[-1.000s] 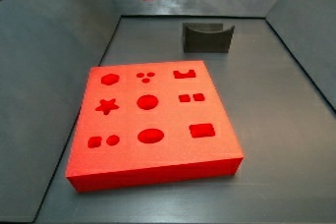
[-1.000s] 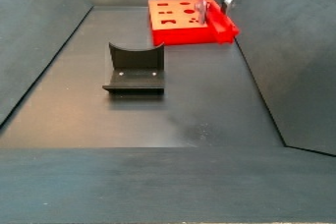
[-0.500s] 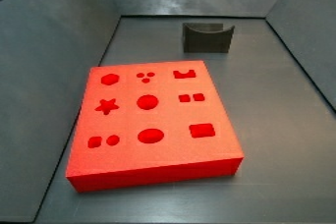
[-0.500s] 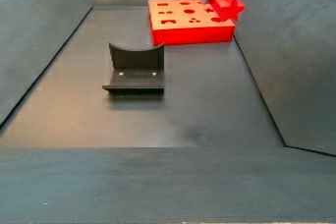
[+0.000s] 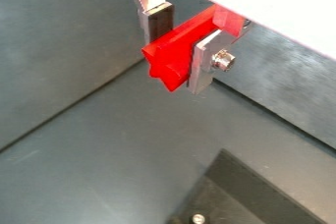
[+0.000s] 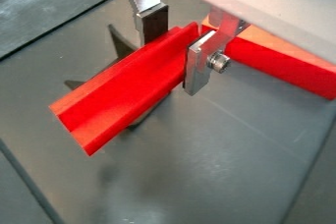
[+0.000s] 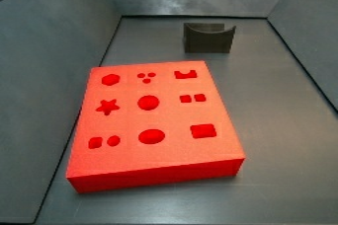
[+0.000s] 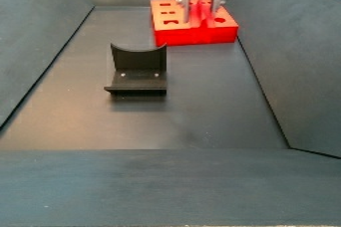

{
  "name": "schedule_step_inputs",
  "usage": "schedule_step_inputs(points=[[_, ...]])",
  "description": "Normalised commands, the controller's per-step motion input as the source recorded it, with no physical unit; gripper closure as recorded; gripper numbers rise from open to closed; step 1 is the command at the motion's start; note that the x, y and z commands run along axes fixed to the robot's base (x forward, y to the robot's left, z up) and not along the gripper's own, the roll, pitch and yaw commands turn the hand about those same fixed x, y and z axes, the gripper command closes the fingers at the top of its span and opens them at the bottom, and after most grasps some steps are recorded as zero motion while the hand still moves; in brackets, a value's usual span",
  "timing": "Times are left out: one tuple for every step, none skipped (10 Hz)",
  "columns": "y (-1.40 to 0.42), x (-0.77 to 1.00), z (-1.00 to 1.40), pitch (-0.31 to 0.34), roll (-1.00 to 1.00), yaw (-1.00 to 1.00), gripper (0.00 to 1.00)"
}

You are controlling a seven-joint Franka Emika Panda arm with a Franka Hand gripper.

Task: Pick up the star object. Move up. Place the star object on the fixture. Regrasp the star object. Move to above the board. Insert the star object.
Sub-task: Place the star object on the fixture.

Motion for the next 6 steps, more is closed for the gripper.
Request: schedule_step_inputs(points=[[0.28, 1.00, -0.11, 0.169, 0.01, -0.05, 1.00], [0.26, 1.00, -0.10, 0.162, 0.00, -0.03, 1.00], [0.24, 1.00, -0.09, 0.154, -0.01, -0.02, 1.00], [0.22, 1.00, -0.08, 0.150, -0.02, -0.03, 1.00], [0.20, 1.00, -0.07, 0.152, -0.03, -0.02, 1.00], [0.18, 1.00, -0.06, 0.157, -0.04, -0.03, 1.00]])
